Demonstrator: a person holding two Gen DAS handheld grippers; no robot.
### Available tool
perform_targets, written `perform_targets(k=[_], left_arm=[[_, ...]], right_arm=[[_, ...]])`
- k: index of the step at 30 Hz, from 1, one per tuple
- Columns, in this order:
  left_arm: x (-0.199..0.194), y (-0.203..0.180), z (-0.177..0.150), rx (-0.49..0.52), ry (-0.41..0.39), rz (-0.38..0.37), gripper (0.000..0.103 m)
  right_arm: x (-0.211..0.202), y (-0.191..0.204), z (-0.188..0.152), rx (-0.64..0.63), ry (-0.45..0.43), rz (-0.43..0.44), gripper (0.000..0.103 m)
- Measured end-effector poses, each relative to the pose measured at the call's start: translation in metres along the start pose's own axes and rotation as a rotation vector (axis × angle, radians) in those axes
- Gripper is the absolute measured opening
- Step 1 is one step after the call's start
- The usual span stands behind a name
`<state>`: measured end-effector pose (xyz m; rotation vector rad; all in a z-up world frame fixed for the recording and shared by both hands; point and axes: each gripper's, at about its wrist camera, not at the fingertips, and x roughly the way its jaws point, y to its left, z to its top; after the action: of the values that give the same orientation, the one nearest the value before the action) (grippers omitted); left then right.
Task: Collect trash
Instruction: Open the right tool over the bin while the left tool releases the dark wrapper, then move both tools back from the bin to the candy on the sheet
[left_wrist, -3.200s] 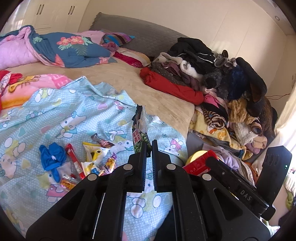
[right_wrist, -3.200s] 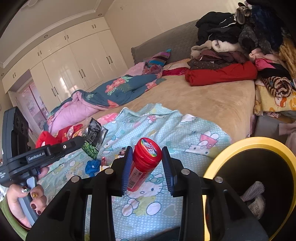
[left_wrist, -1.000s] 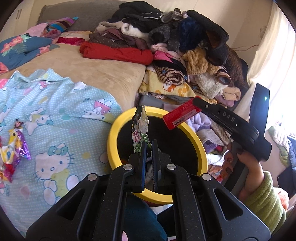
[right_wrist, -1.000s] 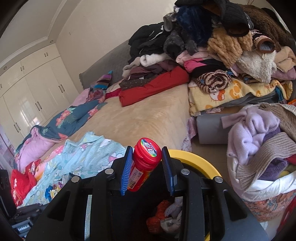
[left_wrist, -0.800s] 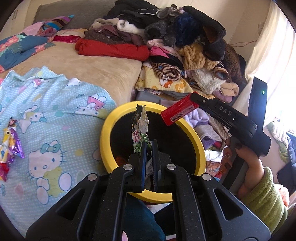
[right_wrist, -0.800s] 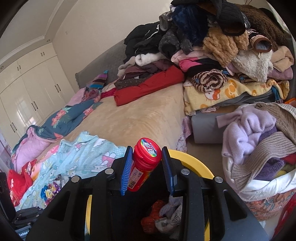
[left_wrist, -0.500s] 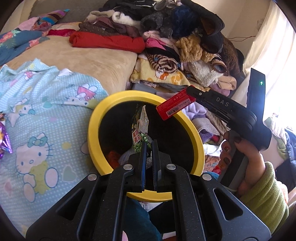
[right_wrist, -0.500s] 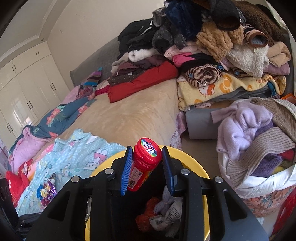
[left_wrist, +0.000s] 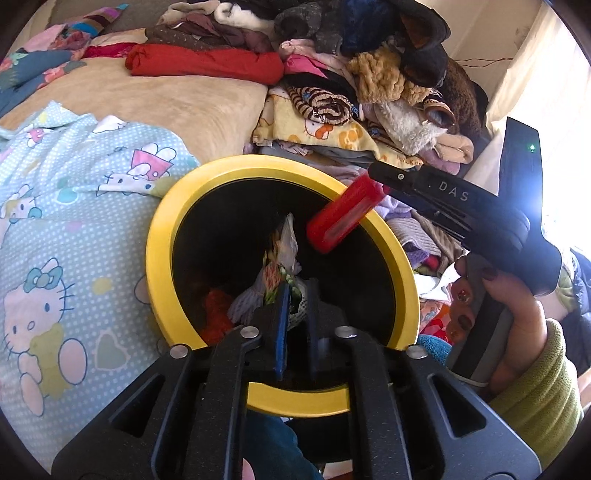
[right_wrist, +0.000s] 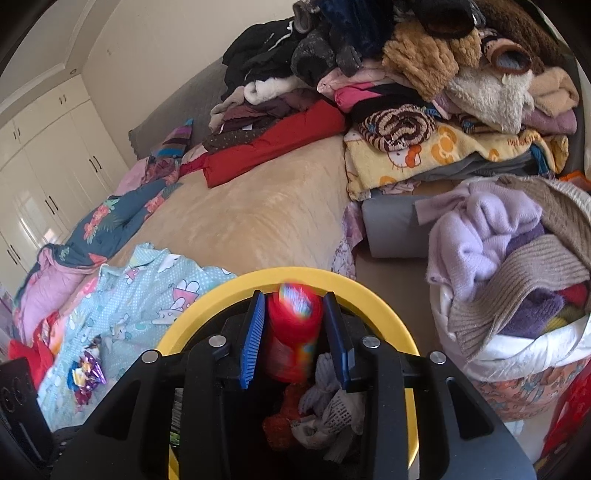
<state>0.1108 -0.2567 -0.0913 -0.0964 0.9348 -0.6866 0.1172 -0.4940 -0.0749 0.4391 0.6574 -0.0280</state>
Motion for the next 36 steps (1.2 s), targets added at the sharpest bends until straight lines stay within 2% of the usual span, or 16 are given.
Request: perform_targets(k=[1,2,3,4,6,9,17,27,36], left_arm=[[0.0,0.001,0.001,-0.003,-0.002,0.003,0.025],[-0.002,0.003,0.002,-0.01,-0.007,0.008,0.038],[-0.003,0.004,0.002,-0.014,-0.013,0.01,0.048],[-0.008,0.006,0.001,-0.019,-0.029,0.017,0.052],[-0.014,0.008,0.002,-0.021,-0.052,0.04,0.07],[-0.026,0.013,0.003,-0.028,-0.089,0.092,0.082],[-0.056,0.032,0.005,-0.042,-0.167,0.2,0.092],[-0.095,0.047,0.012,-0.047,-0.269,0.282,0.092],[-0.12,0.063,0.012,-0.061,-0.327,0.328,0.092]], right_arm=[[0.001,0.0,0.0,-0.003,0.003,-0.003,0.044],[0.001,0.001,0.0,-0.004,0.005,-0.004,0.048],[0.001,0.001,-0.001,-0.001,0.004,-0.002,0.049],[0.001,0.002,-0.001,-0.001,0.006,0.0,0.05],[0.001,0.005,-0.002,-0.009,0.007,0.0,0.052],[0.0,0.014,-0.002,-0.033,-0.002,0.002,0.055],[-0.006,0.043,-0.004,-0.087,-0.031,0.03,0.065],[-0.014,0.084,-0.011,-0.166,-0.058,0.07,0.071],[-0.024,0.118,-0.017,-0.217,-0.094,0.114,0.074]])
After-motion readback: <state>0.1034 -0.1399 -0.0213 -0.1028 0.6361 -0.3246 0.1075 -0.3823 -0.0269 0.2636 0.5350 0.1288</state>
